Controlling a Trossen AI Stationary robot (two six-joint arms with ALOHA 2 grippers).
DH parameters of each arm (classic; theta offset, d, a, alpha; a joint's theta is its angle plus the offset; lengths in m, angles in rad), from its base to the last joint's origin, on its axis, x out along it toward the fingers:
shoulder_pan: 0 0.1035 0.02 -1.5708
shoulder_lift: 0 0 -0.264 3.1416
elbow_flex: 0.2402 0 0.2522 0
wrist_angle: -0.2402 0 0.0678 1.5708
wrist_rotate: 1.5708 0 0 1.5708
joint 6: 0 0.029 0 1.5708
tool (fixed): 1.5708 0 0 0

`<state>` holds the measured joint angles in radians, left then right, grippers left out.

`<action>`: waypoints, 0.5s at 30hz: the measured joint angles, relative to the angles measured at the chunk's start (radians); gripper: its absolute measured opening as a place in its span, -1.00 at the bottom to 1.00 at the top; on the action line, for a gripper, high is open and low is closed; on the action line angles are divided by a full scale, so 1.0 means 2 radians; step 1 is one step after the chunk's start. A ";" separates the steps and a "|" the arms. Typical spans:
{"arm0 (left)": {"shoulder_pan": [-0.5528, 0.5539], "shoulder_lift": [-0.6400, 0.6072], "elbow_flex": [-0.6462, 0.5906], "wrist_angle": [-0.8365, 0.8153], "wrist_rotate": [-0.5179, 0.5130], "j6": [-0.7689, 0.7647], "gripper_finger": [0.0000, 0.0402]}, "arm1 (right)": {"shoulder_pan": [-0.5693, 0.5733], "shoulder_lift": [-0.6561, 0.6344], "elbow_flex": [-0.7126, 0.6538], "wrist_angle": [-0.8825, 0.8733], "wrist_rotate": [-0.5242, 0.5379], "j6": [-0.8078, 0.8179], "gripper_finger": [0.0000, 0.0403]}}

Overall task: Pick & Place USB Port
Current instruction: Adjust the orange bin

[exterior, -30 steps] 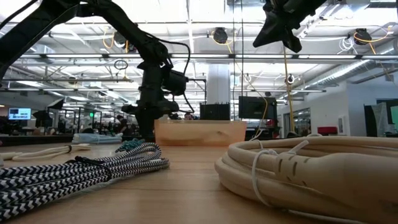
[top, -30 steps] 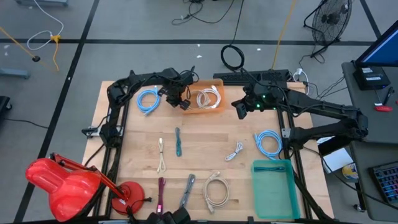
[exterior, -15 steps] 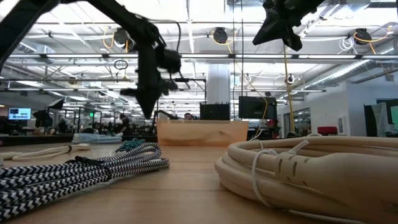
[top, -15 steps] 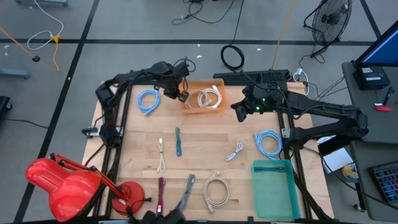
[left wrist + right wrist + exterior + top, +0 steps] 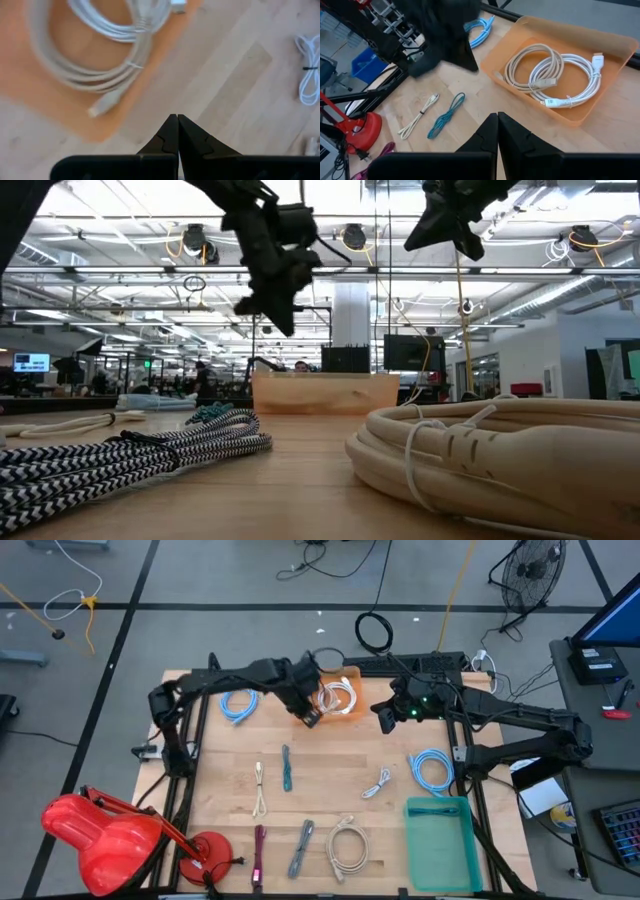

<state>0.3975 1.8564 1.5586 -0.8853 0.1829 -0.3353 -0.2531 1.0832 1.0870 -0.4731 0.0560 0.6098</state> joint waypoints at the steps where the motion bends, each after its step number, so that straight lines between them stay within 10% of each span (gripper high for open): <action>1: -0.006 0.009 0.000 0.009 0.000 0.000 -1.00 | 0.000 0.000 0.000 0.002 0.000 0.000 -1.00; 15: -0.020 0.093 0.000 0.042 -0.019 0.023 -1.00 | 0.004 0.000 0.000 0.001 -0.002 -0.001 -1.00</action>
<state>0.3579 2.0423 1.5578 -0.8021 0.1459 -0.2897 -0.2442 1.0832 1.0870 -0.4706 0.0521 0.6075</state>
